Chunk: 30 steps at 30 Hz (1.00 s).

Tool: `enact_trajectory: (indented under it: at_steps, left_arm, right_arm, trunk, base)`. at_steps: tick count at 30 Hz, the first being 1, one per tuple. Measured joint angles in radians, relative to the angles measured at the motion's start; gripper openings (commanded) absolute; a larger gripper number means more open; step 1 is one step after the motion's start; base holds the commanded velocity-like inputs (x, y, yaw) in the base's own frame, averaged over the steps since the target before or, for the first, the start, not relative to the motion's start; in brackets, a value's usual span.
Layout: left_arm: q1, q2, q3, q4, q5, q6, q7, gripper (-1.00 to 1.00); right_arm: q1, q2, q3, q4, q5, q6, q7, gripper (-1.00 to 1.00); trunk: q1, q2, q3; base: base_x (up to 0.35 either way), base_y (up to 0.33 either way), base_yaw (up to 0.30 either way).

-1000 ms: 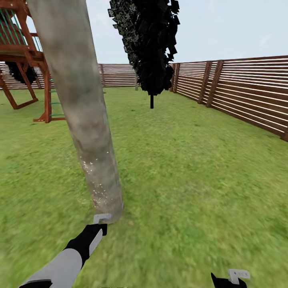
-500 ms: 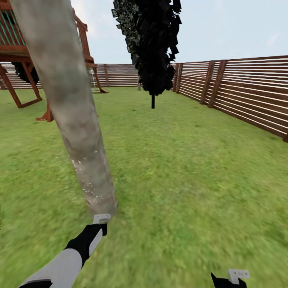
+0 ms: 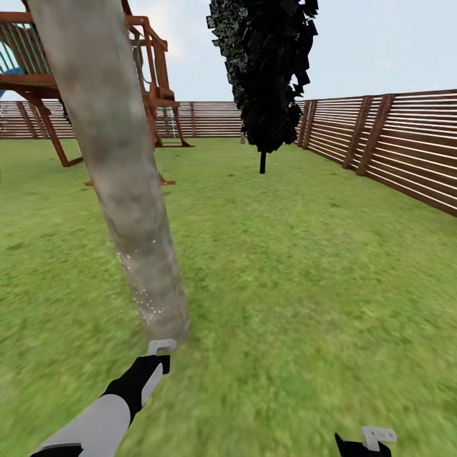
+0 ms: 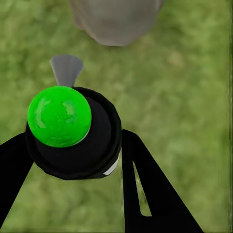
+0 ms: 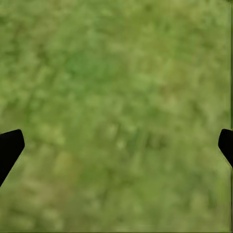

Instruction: In the garden, pick up the pesticide atomizer on the floor and spray pesticide onto both trees until each tree trunk is fully covered.

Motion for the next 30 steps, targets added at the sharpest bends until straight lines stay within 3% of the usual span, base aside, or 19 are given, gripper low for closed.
enact_trajectory:
  at_steps: [9, 30]
  left_arm:
    - [0.000, 0.000, 0.000, 0.000, -0.001, 0.000, 0.000, -1.00]
    - [0.000, 0.000, 0.000, 0.000, -0.001, 0.000, 0.000, -1.00]
  right_arm:
    - [0.000, 0.000, 0.000, 0.000, 0.000, 0.000, 0.000, 1.00]
    - [0.000, 0.001, 0.001, 0.001, 0.000, 0.000, 0.000, 1.00]
  trunk:
    - [0.000, 0.000, 0.000]
    - [0.000, 0.000, 0.000]
  base:
    - [0.182, -0.238, 0.035]
    - [0.162, -0.238, 0.271]
